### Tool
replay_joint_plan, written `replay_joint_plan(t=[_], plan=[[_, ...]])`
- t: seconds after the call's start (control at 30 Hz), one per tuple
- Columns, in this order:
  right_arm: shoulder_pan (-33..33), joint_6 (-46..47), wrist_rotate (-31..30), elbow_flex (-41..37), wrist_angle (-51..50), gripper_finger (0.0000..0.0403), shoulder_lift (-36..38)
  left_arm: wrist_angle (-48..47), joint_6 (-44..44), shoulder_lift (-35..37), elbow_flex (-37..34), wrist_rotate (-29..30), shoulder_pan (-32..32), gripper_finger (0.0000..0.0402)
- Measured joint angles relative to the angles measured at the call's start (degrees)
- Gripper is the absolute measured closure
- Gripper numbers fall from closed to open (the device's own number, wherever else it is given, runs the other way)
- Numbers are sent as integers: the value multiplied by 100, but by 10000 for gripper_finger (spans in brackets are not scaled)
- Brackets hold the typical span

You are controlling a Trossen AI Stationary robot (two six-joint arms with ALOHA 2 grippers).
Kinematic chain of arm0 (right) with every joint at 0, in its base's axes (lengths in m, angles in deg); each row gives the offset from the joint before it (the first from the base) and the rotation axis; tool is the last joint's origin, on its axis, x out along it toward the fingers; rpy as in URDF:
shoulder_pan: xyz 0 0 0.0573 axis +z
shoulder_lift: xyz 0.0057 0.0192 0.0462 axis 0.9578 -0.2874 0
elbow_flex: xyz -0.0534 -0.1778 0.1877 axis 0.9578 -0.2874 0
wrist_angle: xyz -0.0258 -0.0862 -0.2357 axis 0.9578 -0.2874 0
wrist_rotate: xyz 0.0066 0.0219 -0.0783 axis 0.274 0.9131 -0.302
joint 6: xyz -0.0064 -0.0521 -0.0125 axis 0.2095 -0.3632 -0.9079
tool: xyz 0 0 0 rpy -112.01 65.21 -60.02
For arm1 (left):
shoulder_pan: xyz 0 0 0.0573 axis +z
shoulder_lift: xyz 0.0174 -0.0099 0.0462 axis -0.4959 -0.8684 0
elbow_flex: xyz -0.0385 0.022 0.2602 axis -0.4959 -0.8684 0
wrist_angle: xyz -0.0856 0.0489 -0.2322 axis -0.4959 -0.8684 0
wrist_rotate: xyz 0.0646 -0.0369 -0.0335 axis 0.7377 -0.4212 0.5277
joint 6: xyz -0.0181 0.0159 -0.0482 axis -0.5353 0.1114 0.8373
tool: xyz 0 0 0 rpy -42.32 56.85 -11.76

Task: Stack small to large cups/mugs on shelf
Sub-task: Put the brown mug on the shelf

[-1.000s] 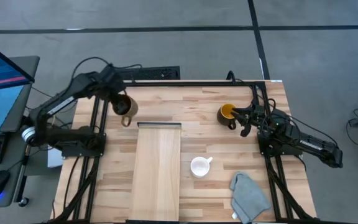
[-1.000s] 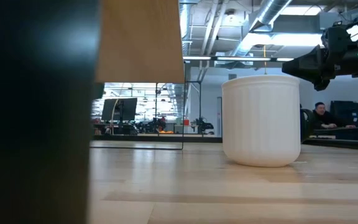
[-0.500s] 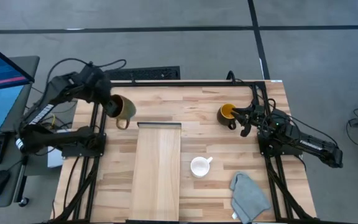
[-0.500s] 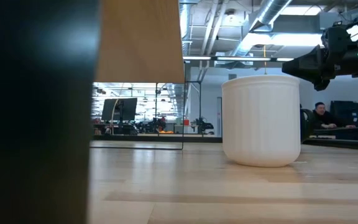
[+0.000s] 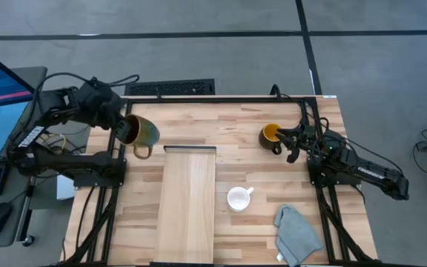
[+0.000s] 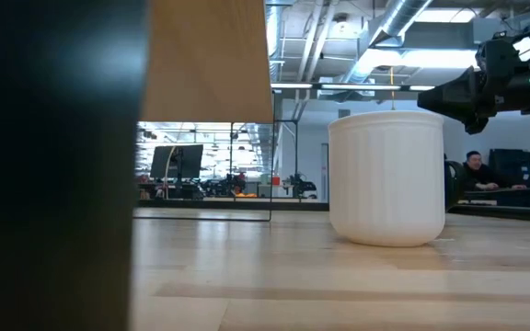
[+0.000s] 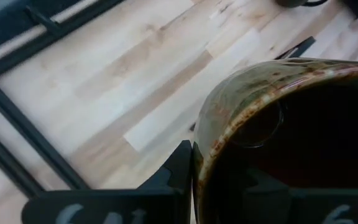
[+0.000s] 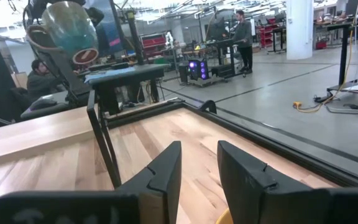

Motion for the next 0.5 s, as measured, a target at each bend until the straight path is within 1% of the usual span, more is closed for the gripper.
replay_joint_plan(t=[0.1,0.2,0.37,0.5], plan=[[-2,-4,-67,1,-5,276,0,16,587,-91,0,18,-307,380],[-4,-5,-300,1,-27,276,-2,92,1179,-256,0,78,-704,380],[-4,-6,-413,1,-22,276,0,127,1971,-732,-1,500,-1634,380],[-4,-19,-413,1,-22,276,-1,191,2645,-1090,60,728,-2195,380]])
